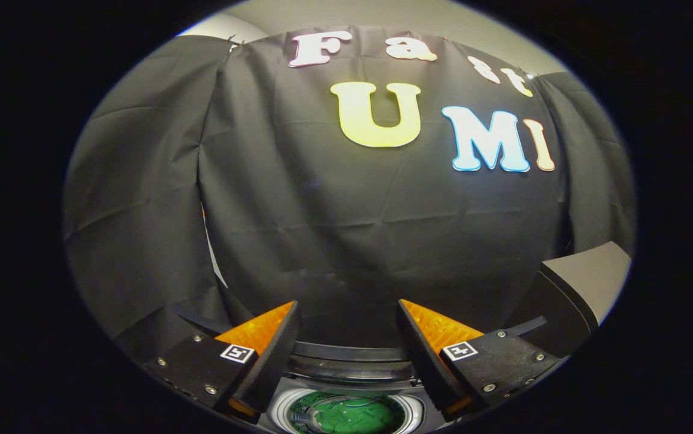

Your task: Put the clothes into the washing machine and then close the washing machine lid.

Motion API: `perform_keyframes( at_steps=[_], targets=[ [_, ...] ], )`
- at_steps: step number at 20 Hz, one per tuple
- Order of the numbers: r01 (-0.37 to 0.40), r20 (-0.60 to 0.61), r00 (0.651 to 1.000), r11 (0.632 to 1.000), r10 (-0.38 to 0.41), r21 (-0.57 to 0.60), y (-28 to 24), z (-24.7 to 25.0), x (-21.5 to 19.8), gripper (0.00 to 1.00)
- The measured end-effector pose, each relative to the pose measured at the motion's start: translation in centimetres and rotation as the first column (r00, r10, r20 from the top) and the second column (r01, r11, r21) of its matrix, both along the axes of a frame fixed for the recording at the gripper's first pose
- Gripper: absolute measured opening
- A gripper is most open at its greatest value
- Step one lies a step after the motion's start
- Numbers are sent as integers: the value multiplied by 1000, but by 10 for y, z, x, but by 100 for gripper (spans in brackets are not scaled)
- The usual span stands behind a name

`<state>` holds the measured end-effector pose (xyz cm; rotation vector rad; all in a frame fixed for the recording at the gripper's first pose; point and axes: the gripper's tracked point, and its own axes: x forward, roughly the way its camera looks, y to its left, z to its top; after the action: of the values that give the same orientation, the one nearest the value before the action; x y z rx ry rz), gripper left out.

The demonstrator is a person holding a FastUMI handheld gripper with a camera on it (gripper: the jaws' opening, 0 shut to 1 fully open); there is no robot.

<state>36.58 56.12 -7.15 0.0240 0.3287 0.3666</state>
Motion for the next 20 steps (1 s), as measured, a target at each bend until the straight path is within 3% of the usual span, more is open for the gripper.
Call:
perform_keyframes(
  at_steps=[20],
  targets=[
    [-40,51,998,999,39,16,-10,-23,-67,97]
  ],
)
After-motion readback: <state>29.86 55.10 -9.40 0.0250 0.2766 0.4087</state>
